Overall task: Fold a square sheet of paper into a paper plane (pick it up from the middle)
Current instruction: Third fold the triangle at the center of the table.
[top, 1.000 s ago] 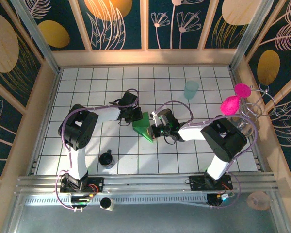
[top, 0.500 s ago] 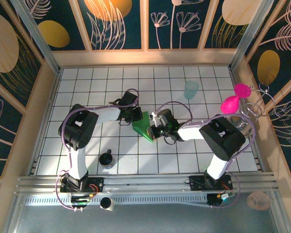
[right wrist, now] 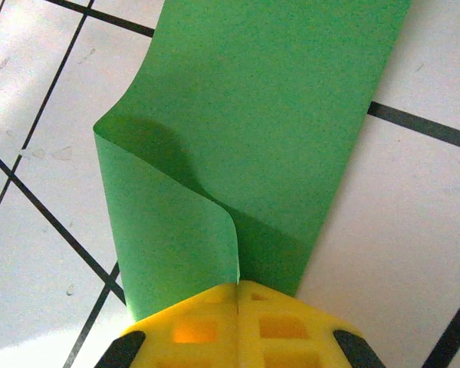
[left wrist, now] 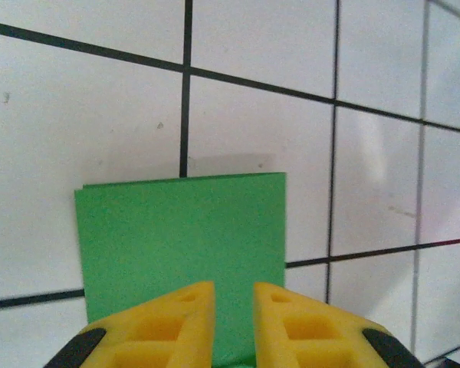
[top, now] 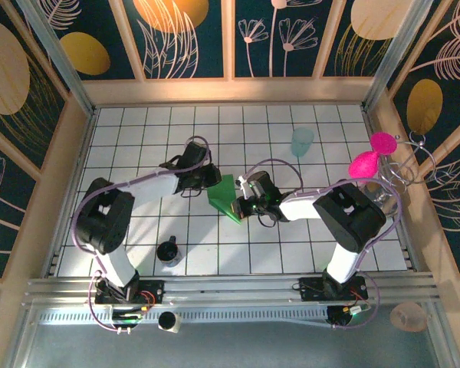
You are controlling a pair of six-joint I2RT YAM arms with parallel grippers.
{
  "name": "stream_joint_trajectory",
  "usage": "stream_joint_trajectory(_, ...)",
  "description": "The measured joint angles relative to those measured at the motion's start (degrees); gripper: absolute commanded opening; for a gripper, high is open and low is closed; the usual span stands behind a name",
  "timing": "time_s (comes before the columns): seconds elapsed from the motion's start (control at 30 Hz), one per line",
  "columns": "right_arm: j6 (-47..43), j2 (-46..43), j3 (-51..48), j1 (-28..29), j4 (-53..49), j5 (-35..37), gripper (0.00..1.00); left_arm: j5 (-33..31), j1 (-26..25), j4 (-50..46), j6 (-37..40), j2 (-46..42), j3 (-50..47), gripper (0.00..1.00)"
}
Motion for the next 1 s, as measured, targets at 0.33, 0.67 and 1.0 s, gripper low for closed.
stream_joint_trajectory(0.33, 0.92, 0.11, 0.07, 0.00, 0.04, -0.02, 0.00, 1.75, -5.25, 4.52, -9.09, -3.39, -9.16, 0.16)
stream_joint_trajectory(0.67, 1.09, 0.11, 0.09, 0.00, 0.02, 0.00, 0.00, 2.47, -6.21, 5.46, -11.28, -1.31, -9.40, 0.13)
stream_joint_trajectory(1.0, 1.09, 0.26, 0.31, -0.09, 0.00, -0.07, 0.00, 2.45, -6.21, 5.38, -11.50, -0.22, -9.42, 0.13)
